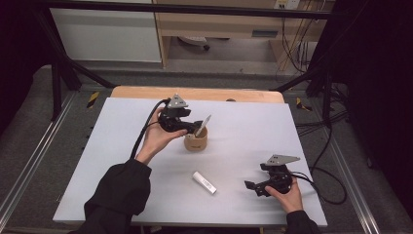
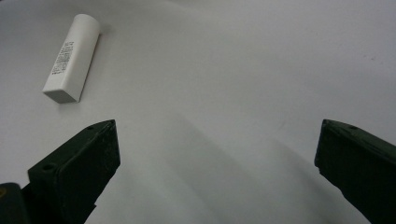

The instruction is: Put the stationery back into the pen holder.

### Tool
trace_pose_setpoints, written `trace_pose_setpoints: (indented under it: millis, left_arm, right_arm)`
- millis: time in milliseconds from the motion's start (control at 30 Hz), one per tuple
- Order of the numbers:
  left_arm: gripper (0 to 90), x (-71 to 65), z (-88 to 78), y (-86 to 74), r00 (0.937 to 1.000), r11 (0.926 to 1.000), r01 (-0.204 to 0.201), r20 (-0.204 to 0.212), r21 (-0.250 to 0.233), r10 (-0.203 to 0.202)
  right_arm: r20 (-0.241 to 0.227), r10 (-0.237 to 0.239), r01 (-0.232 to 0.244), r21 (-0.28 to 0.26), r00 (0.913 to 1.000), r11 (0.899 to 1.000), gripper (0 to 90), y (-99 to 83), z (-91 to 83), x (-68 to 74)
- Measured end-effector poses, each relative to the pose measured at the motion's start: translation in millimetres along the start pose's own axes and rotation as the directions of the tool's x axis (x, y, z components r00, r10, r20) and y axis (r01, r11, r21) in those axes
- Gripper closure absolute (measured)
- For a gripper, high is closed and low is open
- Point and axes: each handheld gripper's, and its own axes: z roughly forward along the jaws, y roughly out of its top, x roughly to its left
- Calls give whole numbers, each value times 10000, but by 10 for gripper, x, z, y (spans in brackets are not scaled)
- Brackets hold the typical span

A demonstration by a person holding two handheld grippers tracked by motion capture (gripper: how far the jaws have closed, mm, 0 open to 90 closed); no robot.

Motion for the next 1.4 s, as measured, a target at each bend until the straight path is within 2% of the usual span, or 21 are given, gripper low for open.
trace_pose_setpoints:
  millis: [67,167,367,533,933,1167,1400]
  left_arm:
    - [296,5,-62,-35,9999,9998,94,56,155,-94]
    - [259,0,-152,-119,9999,9999,123,104,103,-124]
    - [174,-7,-291,-319,9997,9994,171,-191,296,-165]
    - [139,-15,-389,-531,9989,9989,325,-337,323,-314]
    - [111,-41,-581,-1103,9961,9947,827,-345,603,-808]
    - [111,-33,-708,-1396,9940,9925,1037,-426,650,-1011]
    - [111,-84,-778,-1618,9928,9904,1148,-446,768,-1116]
  right_arm:
    - [3,-11,11,4,10000,10000,7,0,2,-1]
    - [2,-9,9,6,10000,10000,7,0,3,-1]
    - [11,-31,31,25,10000,10000,7,-1,8,-2]
    - [11,21,-21,80,10000,10000,7,0,9,2]
    - [65,9,-10,156,10000,9999,7,2,27,12]
    - [189,-224,218,345,9996,9992,7,40,55,78]
    - [339,-744,719,693,9967,9950,7,139,114,212]
